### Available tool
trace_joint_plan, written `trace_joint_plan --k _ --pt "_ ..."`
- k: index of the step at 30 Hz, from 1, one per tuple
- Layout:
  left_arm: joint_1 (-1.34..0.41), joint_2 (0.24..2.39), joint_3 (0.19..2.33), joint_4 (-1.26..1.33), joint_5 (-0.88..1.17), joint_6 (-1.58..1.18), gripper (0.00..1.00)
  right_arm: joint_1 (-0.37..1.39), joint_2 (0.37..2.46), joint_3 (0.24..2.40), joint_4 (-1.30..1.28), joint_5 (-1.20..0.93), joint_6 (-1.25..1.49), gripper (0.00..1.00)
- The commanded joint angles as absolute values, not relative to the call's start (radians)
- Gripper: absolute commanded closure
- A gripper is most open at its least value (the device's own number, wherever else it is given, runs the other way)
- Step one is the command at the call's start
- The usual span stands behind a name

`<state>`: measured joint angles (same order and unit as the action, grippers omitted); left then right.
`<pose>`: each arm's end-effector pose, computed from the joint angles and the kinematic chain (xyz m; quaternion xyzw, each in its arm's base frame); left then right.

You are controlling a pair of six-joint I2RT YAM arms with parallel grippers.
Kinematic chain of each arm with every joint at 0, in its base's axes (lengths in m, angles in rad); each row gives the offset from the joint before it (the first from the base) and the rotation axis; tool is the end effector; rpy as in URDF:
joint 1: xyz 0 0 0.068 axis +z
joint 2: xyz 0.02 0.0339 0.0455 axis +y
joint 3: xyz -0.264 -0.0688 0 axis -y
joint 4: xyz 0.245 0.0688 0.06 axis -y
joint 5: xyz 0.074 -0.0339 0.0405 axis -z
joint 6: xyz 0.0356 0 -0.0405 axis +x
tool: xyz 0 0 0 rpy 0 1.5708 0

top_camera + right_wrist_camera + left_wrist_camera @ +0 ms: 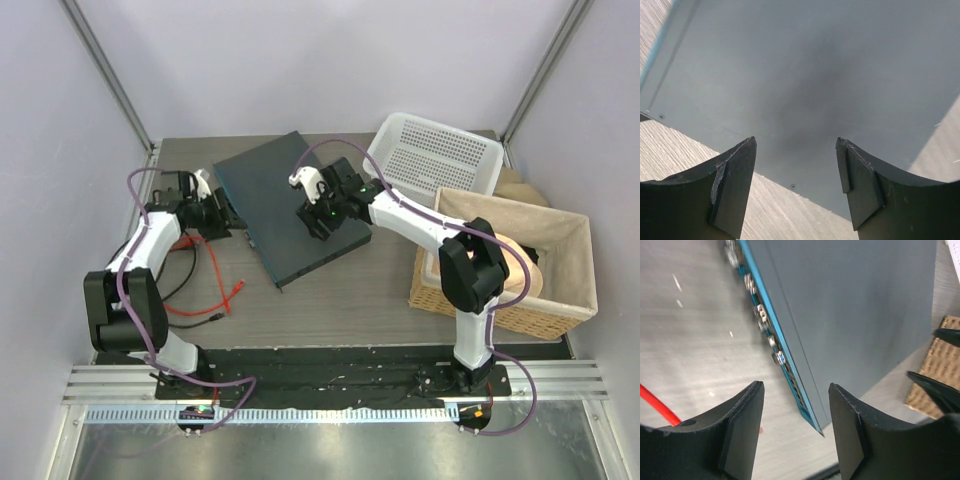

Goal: Pull the plug from the switch port

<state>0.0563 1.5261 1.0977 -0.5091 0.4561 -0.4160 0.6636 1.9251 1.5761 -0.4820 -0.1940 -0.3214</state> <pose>0.3191 0.0023 0.2446 -0.1481 0.9165 -0.2656 0.2600 0.3391 0.2738 0.2532 -0.4696 0.8011 0.1502 0.3392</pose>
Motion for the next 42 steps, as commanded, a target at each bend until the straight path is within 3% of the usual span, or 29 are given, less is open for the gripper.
trace_joint_plan --k 1,15,28,42 --pt "0.066 1.496 1.109 -0.420 0.503 -0.512 0.43 0.638 1.937 1.543 -0.434 -0.198 -0.252 0.29" --pt "0.144 1.716 1.328 -0.440 0.419 -0.456 0.51 0.640 1.924 1.397 -0.387 -0.153 -0.193 0.31" --pt "0.147 1.717 1.143 -0.347 0.535 -0.465 0.57 0.640 1.950 1.402 -0.388 -0.147 -0.192 0.30" --pt "0.147 1.773 1.121 -0.331 0.592 -0.460 0.58 0.643 1.962 1.408 -0.387 -0.138 -0.198 0.30"
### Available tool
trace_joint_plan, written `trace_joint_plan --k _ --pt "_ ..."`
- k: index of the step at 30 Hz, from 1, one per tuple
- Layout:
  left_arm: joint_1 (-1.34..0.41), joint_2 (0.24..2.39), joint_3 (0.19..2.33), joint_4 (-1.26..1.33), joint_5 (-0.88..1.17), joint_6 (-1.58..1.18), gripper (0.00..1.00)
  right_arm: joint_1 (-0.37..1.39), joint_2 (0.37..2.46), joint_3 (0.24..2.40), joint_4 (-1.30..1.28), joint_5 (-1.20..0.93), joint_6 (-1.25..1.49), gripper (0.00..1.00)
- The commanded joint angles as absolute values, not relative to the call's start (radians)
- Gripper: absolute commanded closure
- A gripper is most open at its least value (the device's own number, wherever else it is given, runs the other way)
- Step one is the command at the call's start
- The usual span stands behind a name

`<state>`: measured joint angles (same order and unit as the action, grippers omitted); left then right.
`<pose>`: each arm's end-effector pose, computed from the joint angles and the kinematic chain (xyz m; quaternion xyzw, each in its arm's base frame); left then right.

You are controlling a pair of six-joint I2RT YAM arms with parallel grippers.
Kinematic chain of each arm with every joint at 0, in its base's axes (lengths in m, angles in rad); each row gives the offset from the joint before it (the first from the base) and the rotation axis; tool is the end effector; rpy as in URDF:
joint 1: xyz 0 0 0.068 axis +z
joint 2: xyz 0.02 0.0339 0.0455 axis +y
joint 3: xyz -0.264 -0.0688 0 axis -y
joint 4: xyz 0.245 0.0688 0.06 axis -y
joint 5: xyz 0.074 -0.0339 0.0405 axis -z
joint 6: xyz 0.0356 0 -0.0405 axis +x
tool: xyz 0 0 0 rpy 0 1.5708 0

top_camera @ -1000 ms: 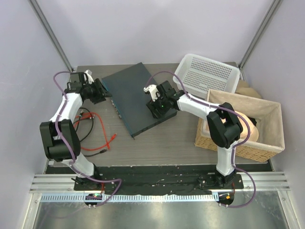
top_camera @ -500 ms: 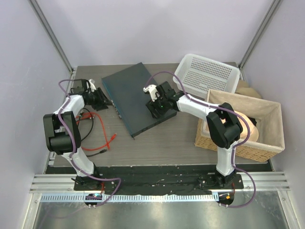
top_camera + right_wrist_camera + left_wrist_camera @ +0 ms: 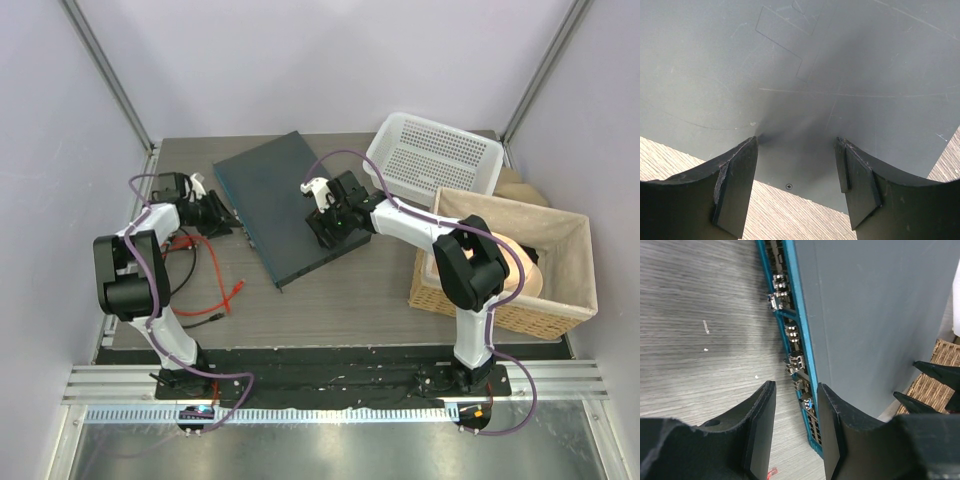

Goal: Pull the plug from the switch port

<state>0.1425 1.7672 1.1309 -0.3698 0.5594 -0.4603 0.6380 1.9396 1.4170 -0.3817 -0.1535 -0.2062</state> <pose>0.3590 0.0324 0.1871 -0.2006 0.9043 -0.3042 0.2225 0.3381 0.2574 0.2036 -0.4089 0.8492 0.1406 0.3031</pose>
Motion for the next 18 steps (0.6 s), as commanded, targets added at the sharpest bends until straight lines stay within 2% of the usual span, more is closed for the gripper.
trace_joint_plan --k 1,18 --pt "0.147 1.772 1.115 -0.330 0.586 -0.480 0.58 0.643 1.962 1.408 -0.388 -0.137 -0.198 0.30" --pt "0.109 1.746 1.029 -0.285 0.595 -0.503 0.59 0.646 1.967 1.407 -0.385 -0.132 -0.204 0.29"
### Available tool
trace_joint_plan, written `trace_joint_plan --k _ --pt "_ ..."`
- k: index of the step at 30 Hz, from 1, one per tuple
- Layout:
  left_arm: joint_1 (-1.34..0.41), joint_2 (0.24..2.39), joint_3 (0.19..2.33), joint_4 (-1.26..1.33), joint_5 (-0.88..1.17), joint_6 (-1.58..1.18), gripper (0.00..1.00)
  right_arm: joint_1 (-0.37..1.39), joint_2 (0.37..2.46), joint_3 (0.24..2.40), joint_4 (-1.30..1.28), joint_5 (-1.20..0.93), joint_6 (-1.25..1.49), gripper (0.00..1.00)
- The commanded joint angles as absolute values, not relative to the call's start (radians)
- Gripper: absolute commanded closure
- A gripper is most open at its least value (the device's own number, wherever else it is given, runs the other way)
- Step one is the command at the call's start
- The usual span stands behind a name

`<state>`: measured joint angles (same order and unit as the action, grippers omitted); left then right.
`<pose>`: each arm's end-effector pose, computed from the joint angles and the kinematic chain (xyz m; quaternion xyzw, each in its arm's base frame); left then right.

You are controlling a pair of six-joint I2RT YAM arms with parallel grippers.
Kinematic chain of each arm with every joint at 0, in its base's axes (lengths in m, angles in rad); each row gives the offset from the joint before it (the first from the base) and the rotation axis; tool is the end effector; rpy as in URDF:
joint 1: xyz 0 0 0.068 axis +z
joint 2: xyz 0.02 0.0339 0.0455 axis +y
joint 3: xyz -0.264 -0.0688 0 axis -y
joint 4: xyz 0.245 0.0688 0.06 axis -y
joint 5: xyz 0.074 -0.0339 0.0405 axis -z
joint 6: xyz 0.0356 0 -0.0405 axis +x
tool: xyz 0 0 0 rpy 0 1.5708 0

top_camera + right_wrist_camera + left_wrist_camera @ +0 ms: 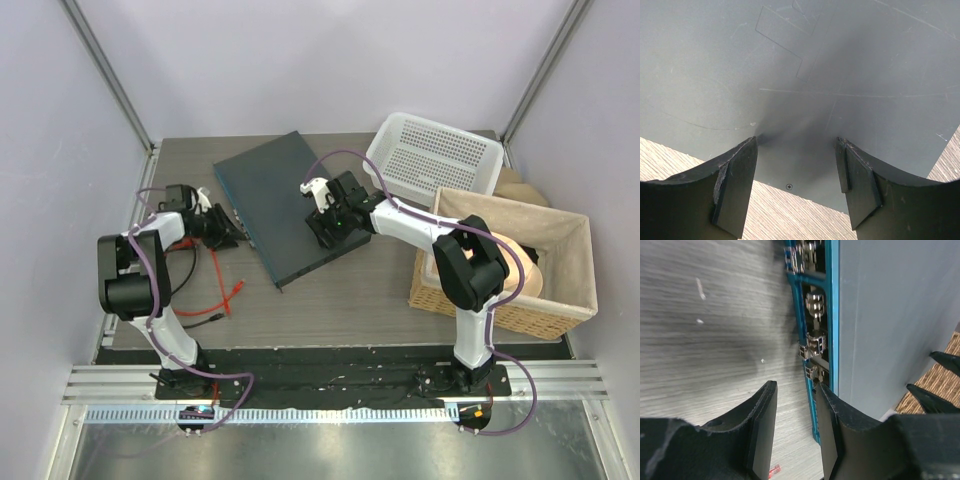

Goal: Pull the plug from the switch port

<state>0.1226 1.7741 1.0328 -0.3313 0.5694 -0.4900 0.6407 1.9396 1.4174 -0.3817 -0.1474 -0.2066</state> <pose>0.3440 0.0230 0.1595 -0.2144 0.9077 -0.3108 0.1829 0.3376 0.2582 0.2037 -0.4094 0.8491 0.1382 0.3038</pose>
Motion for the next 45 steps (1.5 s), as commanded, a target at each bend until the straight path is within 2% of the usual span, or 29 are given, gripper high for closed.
trace_joint_plan --k 1,5,14,24,45 --pt "0.110 1.744 1.041 -0.285 0.597 -0.505 0.60 0.646 1.967 1.407 -0.385 -0.132 -0.204 0.30" --pt "0.117 1.718 1.084 -0.293 0.577 -0.502 0.60 0.646 1.964 1.404 -0.383 -0.124 -0.206 0.29" --pt "0.124 1.744 1.173 -0.319 0.511 -0.505 0.47 0.646 1.967 1.404 -0.383 -0.121 -0.203 0.29" --pt "0.126 1.770 1.140 -0.321 0.505 -0.505 0.57 0.649 1.968 1.405 -0.383 -0.114 -0.204 0.30" --pt "0.124 1.845 1.137 -0.284 0.520 -0.534 0.58 0.649 1.980 1.410 -0.379 -0.107 -0.204 0.29"
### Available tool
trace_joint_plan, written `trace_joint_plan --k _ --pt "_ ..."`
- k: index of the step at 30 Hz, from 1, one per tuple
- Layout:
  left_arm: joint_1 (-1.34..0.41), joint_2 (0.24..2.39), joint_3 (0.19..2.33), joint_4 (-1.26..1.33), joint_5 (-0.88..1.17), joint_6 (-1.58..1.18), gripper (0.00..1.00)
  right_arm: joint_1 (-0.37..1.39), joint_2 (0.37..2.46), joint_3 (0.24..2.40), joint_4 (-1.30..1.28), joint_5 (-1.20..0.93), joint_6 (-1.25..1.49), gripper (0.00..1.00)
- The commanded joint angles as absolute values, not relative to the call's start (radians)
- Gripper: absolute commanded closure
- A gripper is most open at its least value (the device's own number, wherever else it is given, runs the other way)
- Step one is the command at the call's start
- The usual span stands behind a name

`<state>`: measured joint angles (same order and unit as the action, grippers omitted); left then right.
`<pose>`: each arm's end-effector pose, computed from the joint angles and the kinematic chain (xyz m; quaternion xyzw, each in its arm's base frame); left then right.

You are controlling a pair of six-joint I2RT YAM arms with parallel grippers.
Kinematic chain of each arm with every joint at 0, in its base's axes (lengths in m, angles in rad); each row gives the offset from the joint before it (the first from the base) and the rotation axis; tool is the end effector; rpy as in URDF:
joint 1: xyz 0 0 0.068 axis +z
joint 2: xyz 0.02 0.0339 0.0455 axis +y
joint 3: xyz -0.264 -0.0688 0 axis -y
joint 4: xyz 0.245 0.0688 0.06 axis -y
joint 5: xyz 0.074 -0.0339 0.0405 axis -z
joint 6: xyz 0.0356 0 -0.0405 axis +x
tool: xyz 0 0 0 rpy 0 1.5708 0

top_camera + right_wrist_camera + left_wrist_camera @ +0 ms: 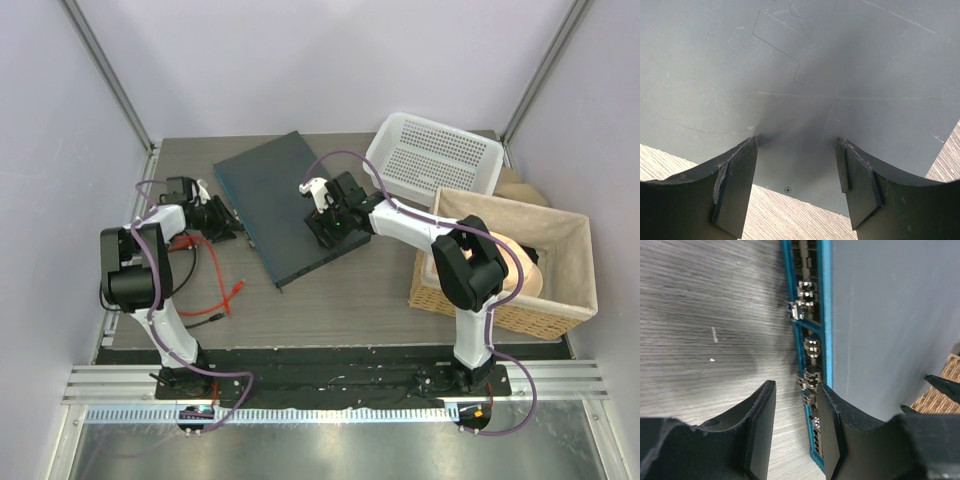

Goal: Pull the plug from the switch port

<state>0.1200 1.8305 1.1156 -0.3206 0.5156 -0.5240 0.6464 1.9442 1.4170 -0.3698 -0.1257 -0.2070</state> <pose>0.3652 0.0264 0.1631 -0.2311 0.9059 -0.2922 0.2012 0.3377 0.2604 0.2025 -0.4087 0.8489 0.1298 0.3091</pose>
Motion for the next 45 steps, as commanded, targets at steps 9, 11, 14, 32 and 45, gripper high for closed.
trace_joint_plan --k 9,11,14,32,45 --pt "0.118 1.876 1.158 -0.320 0.480 -0.529 0.57 0.649 1.988 1.416 -0.380 -0.103 -0.203 0.29" --pt "0.107 1.878 1.189 -0.394 0.396 -0.541 0.57 0.649 1.990 1.419 -0.379 -0.101 -0.202 0.29" --pt "0.077 1.871 1.242 -0.535 0.132 -0.534 0.55 0.649 1.993 1.424 -0.379 -0.100 -0.204 0.29" --pt "0.092 1.723 1.111 -0.571 -0.077 -0.515 0.53 0.649 1.996 1.427 -0.382 -0.106 -0.202 0.29" --pt "0.094 1.727 1.173 -0.353 0.439 -0.315 0.43 0.649 1.982 1.410 -0.379 -0.098 -0.210 0.29"
